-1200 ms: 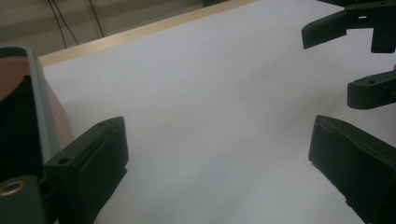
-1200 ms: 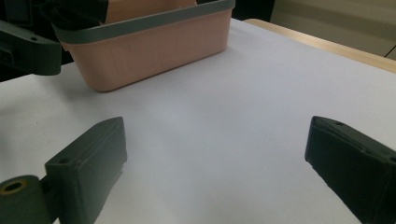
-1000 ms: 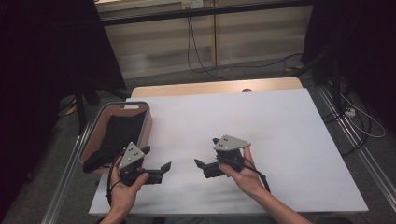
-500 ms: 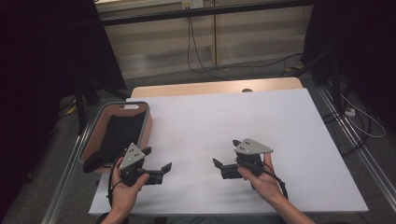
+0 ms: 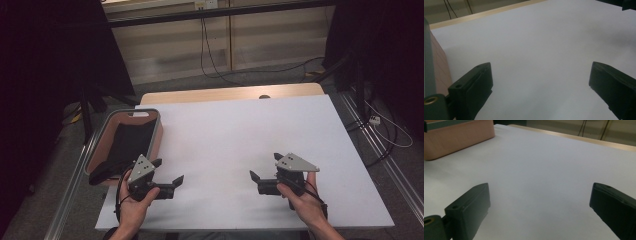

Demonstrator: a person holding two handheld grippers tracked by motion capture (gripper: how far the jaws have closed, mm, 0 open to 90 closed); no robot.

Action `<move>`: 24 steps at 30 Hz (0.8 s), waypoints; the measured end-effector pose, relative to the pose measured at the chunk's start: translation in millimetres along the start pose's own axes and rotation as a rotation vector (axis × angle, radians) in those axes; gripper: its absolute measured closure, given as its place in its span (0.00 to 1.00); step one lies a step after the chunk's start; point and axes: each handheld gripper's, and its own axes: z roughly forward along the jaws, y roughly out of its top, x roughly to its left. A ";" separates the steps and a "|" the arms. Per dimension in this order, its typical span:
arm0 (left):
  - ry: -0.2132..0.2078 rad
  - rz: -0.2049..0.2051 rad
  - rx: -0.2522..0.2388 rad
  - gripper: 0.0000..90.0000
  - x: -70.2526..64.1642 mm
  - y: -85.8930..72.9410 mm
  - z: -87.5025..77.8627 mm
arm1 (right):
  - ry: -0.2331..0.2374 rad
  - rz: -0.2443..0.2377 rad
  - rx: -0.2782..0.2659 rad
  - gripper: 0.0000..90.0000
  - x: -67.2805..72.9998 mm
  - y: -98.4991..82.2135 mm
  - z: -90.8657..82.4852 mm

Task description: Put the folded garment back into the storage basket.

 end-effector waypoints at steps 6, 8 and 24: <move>-0.001 -0.019 -0.004 0.06 0.1 -2.4 -2.0 | -0.040 0.018 -0.004 0.03 -11.8 -7.4 -12.1; 0.010 -0.009 -0.003 0.06 0.2 -3.2 -3.1 | -0.055 0.017 -0.001 0.02 -15.8 -9.6 -15.6; 0.022 -0.016 -0.006 0.06 1.1 -7.6 -3.6 | -0.094 0.010 -0.002 0.01 -27.4 -29.5 -42.0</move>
